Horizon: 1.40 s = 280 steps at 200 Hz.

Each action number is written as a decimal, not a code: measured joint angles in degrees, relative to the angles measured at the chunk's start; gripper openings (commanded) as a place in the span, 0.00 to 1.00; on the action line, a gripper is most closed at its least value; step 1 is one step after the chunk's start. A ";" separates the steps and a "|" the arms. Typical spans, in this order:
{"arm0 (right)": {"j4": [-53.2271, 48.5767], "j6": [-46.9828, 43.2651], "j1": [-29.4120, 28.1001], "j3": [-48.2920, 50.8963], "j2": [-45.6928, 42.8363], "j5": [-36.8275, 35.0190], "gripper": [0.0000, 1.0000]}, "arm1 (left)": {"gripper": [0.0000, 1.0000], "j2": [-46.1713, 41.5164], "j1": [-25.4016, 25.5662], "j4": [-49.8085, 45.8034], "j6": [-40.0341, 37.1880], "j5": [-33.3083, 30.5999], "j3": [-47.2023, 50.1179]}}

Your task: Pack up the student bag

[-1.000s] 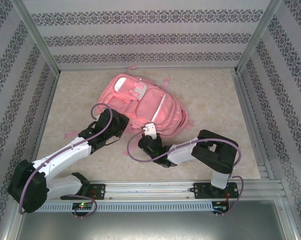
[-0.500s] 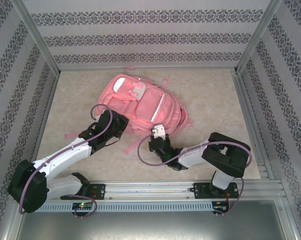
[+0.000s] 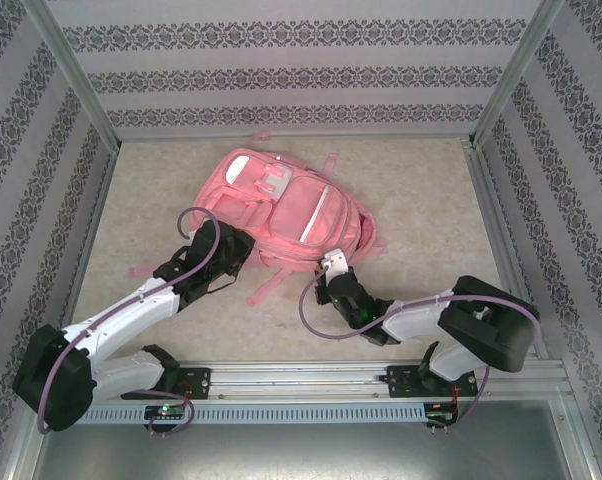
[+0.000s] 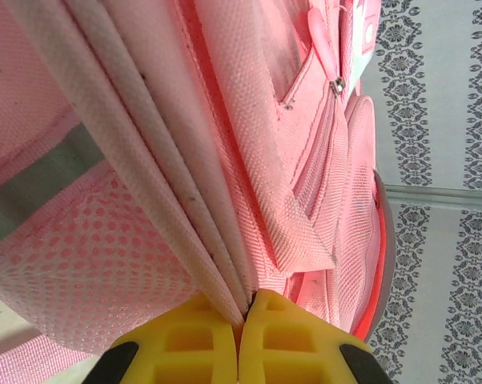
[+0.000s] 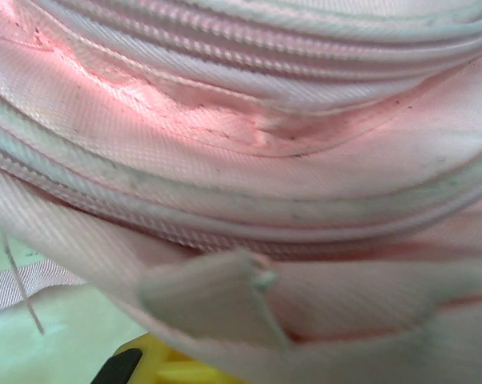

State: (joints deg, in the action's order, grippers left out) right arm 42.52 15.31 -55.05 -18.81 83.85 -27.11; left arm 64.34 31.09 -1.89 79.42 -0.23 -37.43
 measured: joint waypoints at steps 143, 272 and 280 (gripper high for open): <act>-11.96 -4.17 3.26 4.72 -13.18 16.26 0.00 | 0.50 14.95 -1.60 -16.74 -25.97 3.19 -19.12; -7.87 7.98 -8.83 -12.11 6.86 20.20 0.00 | 0.62 -13.20 -3.08 -28.20 -15.91 1.49 -5.70; -7.69 8.22 -9.01 -12.31 6.91 20.20 0.00 | 0.61 -14.95 -3.08 -28.11 -14.67 1.70 -3.72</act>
State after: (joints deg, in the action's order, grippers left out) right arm 34.83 23.53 -64.05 -31.11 90.76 -6.92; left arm 49.39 28.01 -30.00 64.75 1.48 -41.15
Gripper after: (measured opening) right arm 0.063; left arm 0.624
